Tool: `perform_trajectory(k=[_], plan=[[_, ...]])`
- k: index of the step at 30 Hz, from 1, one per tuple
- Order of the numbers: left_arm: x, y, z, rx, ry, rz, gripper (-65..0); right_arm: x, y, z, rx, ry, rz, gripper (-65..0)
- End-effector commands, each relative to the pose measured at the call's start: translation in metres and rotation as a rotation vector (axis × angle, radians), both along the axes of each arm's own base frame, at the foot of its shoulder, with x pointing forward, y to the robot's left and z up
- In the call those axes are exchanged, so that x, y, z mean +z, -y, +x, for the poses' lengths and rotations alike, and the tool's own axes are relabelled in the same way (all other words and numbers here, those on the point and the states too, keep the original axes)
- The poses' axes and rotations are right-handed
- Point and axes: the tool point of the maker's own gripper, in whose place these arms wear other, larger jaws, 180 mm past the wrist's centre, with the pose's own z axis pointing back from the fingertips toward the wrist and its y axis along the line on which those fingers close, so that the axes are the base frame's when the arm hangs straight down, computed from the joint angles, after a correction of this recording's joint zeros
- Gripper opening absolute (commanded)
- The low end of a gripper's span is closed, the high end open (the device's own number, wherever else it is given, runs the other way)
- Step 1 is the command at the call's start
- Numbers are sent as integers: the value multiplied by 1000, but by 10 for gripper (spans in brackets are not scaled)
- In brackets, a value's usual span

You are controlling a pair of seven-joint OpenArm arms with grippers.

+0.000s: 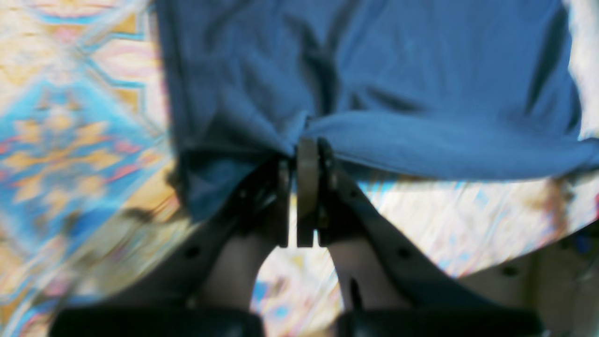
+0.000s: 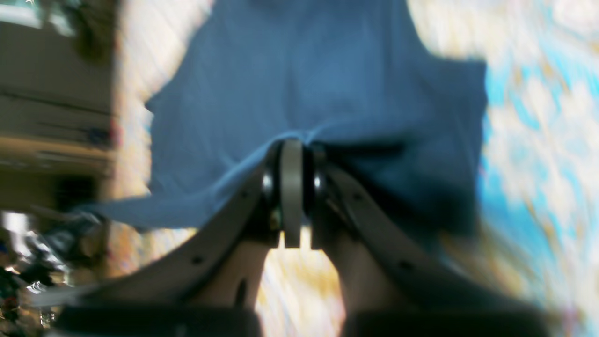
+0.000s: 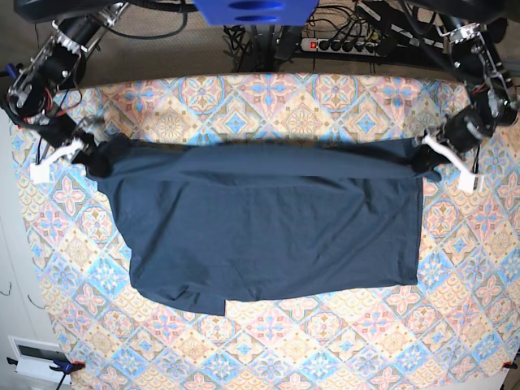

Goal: Layout the t-shirt on the table in an organized manner, then fold the t-shirt properly
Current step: 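Lift the shirt edge with both grippers and fold it over the body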

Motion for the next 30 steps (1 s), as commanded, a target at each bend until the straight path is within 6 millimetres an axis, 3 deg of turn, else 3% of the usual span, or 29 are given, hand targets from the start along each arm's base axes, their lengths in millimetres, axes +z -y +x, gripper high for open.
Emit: perform_trajectory(k=[1, 11, 14, 20, 23, 27, 30], plan=[[14, -10, 14, 18, 51, 6, -650, 7, 4, 7, -2, 25, -1, -645], [8, -26, 70, 109, 65, -138, -650, -2, -18, 49, 24, 39, 113, -643], [14, -27, 82, 115, 82, -144, -650, 7, -27, 67, 43, 70, 121, -643], [-4, 15, 96, -40, 1, -21, -646, 4, -23, 76, 55, 45, 29, -608], [-9, 21, 94, -87, -22, 25, -510, -1, -20, 73, 53, 25, 6, -537], [-13, 10, 86, -86, -44, 53, -261, -8, -7, 61, 42, -8, -20, -489], [-8, 0, 69, -106, -45, 121, -189, -13, 8, 41, 10, -28, -30, -489]])
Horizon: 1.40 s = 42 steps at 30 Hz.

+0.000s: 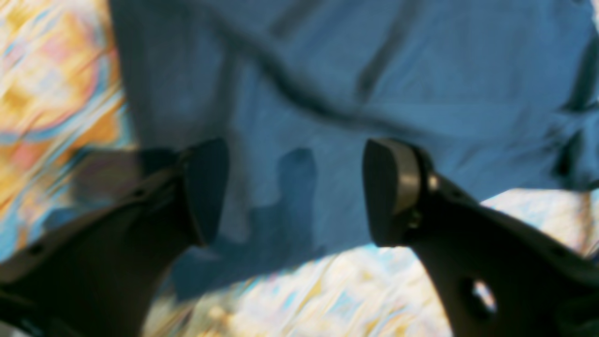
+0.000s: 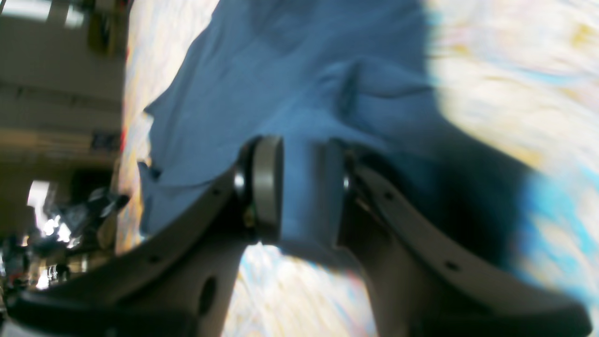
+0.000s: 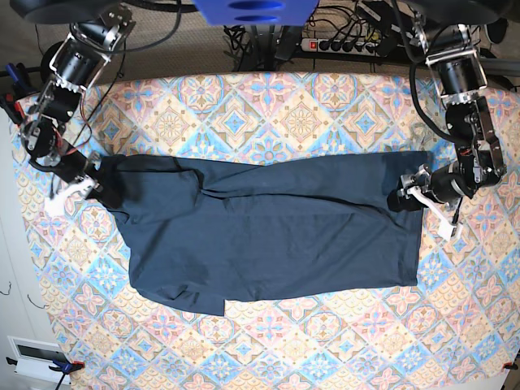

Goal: Layout the t-shirt on the table in an organized manner, then fold the t-shirt properly
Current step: 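Lift the shirt edge with both grippers and fold it over the body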

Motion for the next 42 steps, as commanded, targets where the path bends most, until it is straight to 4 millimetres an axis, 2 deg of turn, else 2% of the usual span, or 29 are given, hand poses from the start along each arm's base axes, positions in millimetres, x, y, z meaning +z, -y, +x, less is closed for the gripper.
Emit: perform_trajectory(k=[1, 6, 10, 13, 18, 21, 28, 29, 31, 36, 38, 42], plan=[[17, -3, 0, -16, 55, 19, -193, 14, 12, -2, -12, 44, -29, -489], [32, -9, -37, 2, 92, 3, -214, 21, 20, -29, -2, 39, -116, -485], [18, -12, -60, 22, 42, -18, -214, 18, 22, -40, 10, 18, -142, -484], [4, -13, -70, 53, 4, -47, -214, 17, 22, -41, 9, 13, -139, -484], [-24, -17, -71, 121, -60, -122, -214, 17, 21, -41, 12, 13, -139, -484], [-36, -10, -67, 153, -79, -180, -214, 17, 21, -41, 12, 13, -139, -484], [-48, 6, -50, 205, -54, -245, -244, 16, 20, -41, 12, 13, -138, -486], [-49, 8, -47, 209, -48, -242, -259, 17, 21, -41, 11, 14, -138, -486], [-50, 16, -40, 206, -44, -238, -329, 17, 21, -41, 11, 14, -138, -486], [-51, 20, -34, 210, -37, -222, -650, 15, 20, -42, 10, 11, -135, -485], [-49, 12, -35, 222, -36, -212, -650, 15, 20, -42, 10, 11, -135, -484], [-43, -18, -39, 299, -12, -197, -650, 12, 20, -46, 11, 0, -134, -469]])
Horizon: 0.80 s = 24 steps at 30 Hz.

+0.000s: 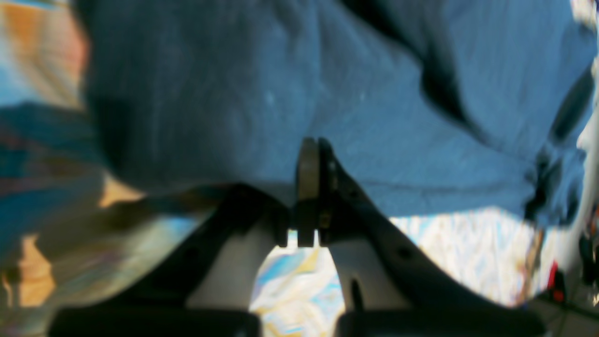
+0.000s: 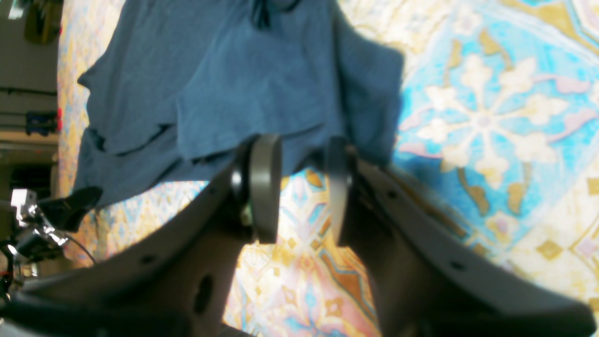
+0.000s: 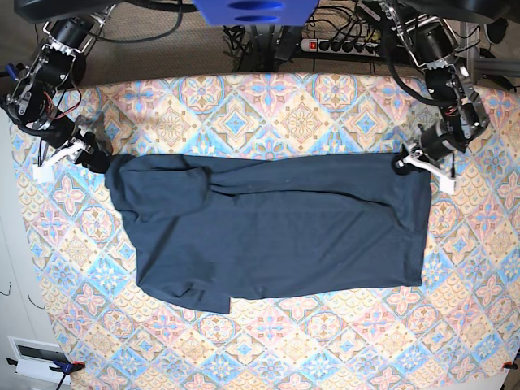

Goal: Layout the t-shirt on the table in an organized manner, then fold the t-shirt properly
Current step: 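Lift the shirt edge with both grippers and fold it over the body, then pull the folded shirt back with both grippers and release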

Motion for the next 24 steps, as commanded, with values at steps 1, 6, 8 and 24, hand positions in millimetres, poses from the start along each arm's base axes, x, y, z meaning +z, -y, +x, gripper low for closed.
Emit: perform_trajectory(k=[1, 6, 8, 24], plan=[[15, -19, 7, 8, 40, 45, -650, 13, 6, 6, 0, 46, -17, -452], [22, -34, 7, 5, 41, 82, -650, 8, -4, 6, -1, 44, 12, -317], [23, -36, 7, 5, 41, 88, -650, 4, -11, 2, 18, 20, 27, -299], [21, -33, 7, 1, 40, 80, -650, -33, -66, -9, 115, -91, 143, -300]])
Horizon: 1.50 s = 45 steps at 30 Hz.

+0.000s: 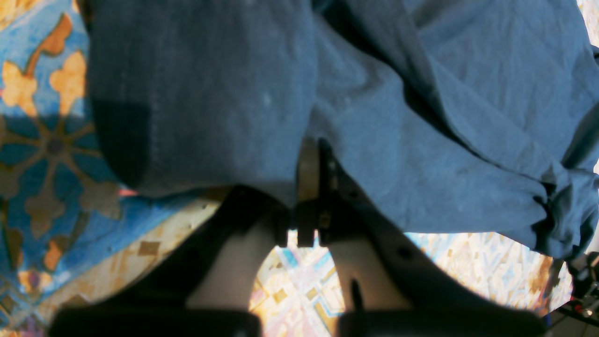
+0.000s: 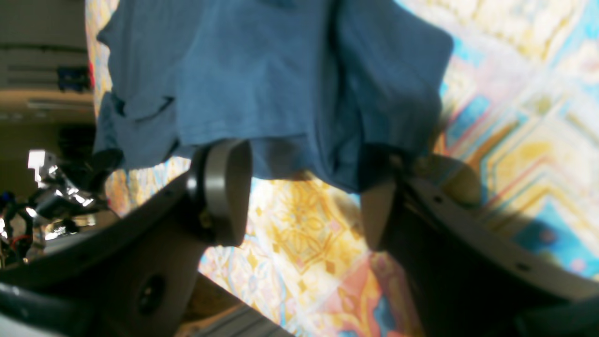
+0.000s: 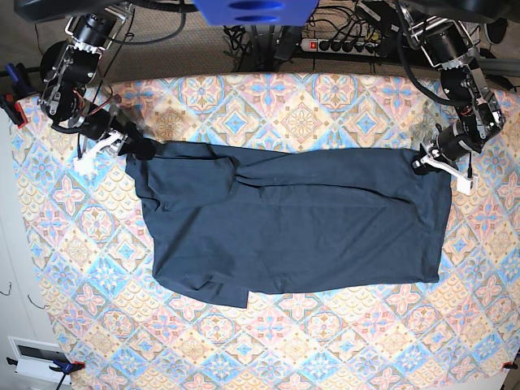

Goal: Layout the t-shirt on the table in an organized manner, then fold the t-shirt properly
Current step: 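Pull the folded shirt back with both grippers and release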

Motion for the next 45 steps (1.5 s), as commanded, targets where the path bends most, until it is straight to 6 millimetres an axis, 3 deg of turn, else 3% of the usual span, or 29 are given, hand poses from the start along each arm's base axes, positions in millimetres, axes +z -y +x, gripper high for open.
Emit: perform_trajectory(k=[1, 6, 8, 11, 15, 21, 28, 35, 45], plan=[[13, -5, 9, -3, 45, 13, -650, 6, 7, 5, -10, 26, -1, -300], [11, -3, 6, -16, 22, 8, -650, -13, 7, -4, -34, -36, 39, -302], [10, -2, 5, -22, 16, 6, -650, -15, 8, -3, -49, -34, 43, -331], [11, -4, 5, -24, 15, 12, -650, -14, 10, -1, -64, -21, 41, -440], [13, -7, 4, -24, 14, 20, -650, -12, 14, 2, -82, -8, 37, -645], [9, -21, -11, -32, -24, 60, -650, 5, 40, 4, -145, 42, 4, -639], [6, -34, -30, -71, -105, 95, -650, 29, 52, 3, -58, 64, -98, -639], [36, -32, -47, -167, -82, 233, -650, 28, 49, -31, -8, 24, -161, -639], [26, -29, -83, -191, -149, 252, -650, 24, 45, -72, 40, -40, -213, -639]])
